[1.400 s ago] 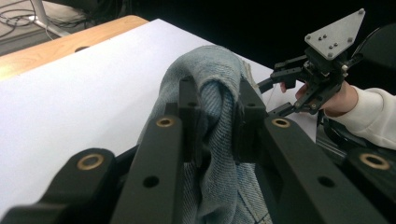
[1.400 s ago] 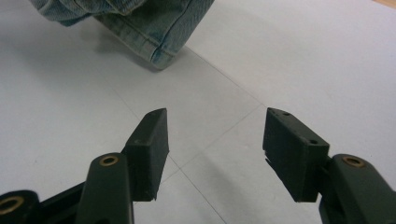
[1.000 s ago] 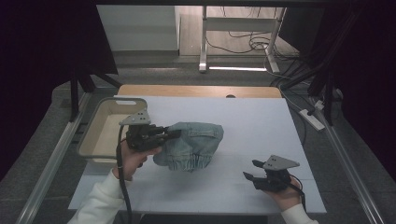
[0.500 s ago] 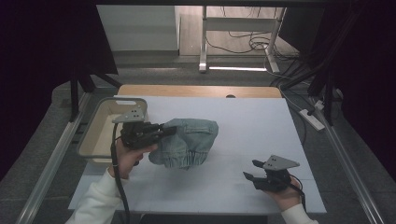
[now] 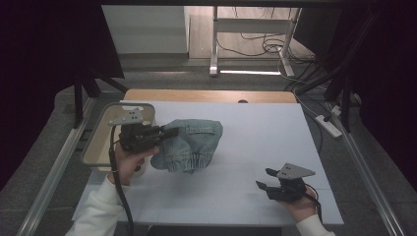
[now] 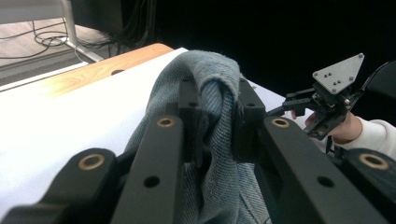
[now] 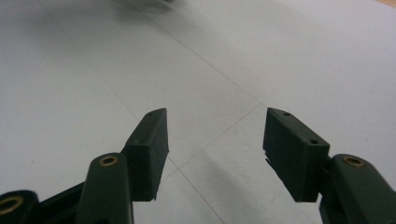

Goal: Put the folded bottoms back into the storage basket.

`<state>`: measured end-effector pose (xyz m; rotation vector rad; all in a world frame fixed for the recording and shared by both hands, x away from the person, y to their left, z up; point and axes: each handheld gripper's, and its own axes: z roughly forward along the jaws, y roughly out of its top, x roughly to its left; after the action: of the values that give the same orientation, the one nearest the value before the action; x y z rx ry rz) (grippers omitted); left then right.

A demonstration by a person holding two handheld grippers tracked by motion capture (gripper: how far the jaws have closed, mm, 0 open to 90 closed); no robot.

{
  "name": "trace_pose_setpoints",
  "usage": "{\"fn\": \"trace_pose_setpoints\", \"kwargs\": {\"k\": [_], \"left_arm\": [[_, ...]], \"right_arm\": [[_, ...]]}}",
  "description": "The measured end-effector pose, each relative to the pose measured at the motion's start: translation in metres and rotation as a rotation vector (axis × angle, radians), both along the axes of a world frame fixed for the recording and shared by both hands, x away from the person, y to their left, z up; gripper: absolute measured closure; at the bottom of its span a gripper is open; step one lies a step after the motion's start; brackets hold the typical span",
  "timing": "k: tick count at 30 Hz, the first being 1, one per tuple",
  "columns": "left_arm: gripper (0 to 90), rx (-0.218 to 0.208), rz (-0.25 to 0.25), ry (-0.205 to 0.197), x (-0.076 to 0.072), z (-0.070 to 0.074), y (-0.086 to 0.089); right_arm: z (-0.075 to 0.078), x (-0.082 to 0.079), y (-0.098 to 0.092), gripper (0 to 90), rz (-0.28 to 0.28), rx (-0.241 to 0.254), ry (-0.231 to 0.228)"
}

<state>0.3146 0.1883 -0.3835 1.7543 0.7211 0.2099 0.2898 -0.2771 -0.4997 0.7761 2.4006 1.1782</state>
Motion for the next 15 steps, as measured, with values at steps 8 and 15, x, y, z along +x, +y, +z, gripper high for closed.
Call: {"fn": "trace_pose_setpoints", "kwargs": {"k": [8, 15], "left_arm": [[76.7, -0.010, 0.022, -0.007, 0.003, 0.009, 0.012], [76.7, -0.020, 0.056, -0.015, 0.007, 0.018, 0.027]], "right_arm": [[-0.001, 0.000, 0.001, 40.3, -0.009, 0.000, -0.006], [-0.001, 0.001, 0.001, 40.3, -0.011, 0.001, -0.005]]}}
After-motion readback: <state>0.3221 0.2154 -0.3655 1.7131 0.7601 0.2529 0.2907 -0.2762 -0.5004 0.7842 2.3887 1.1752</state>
